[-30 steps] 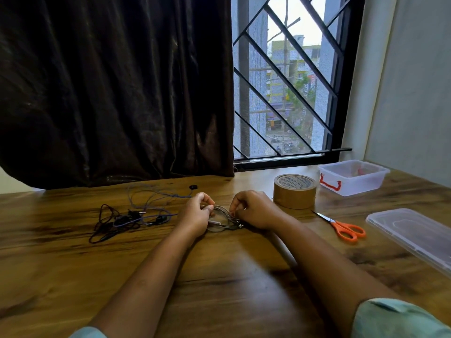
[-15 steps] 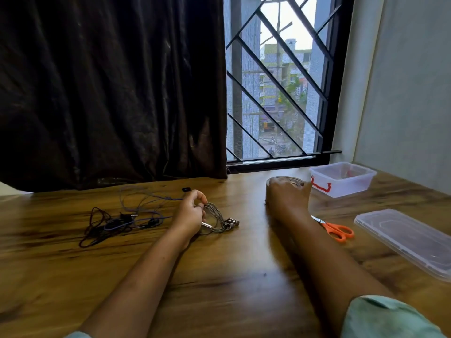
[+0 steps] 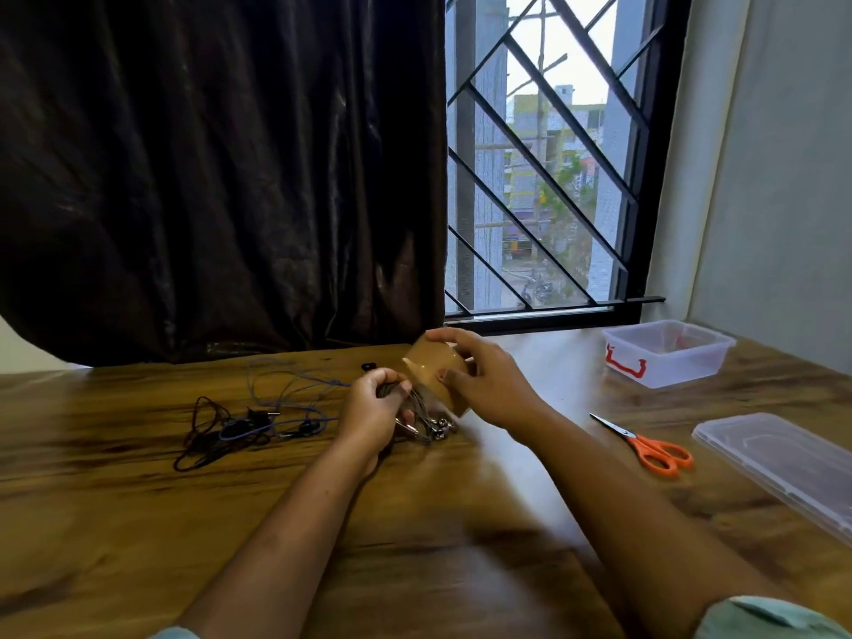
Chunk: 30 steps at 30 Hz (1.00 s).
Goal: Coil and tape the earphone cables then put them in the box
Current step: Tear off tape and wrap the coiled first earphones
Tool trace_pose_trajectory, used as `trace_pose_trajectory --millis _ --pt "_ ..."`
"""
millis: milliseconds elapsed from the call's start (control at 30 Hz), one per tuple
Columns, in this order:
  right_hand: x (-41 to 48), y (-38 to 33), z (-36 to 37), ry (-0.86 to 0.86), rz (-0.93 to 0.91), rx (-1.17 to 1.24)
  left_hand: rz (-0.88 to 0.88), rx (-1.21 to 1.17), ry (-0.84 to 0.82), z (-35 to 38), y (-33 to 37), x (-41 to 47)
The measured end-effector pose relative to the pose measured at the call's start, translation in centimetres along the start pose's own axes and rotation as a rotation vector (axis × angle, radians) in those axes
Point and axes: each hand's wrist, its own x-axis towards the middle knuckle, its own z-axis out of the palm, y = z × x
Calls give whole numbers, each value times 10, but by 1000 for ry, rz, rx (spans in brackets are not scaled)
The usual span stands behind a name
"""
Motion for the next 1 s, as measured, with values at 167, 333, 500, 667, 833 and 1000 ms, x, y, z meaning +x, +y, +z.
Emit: trace_pose_trajectory --millis 167,333,500,667,833,1000 --pt "1 2 5 43 33 51 122 78 112 -2 0 6" --pt "3 6 3 45 59 110 167 12 51 -3 4 3" --pt "3 7 2 22 52 121 253 -6 92 -4 5 1" --pt "2 5 3 2 19 99 249 -15 75 -4 7 2" --pt "3 6 3 -1 13 95 283 -14 103 -5 10 2" --pt "4 7 3 -21 2 76 311 50 119 -7 6 4"
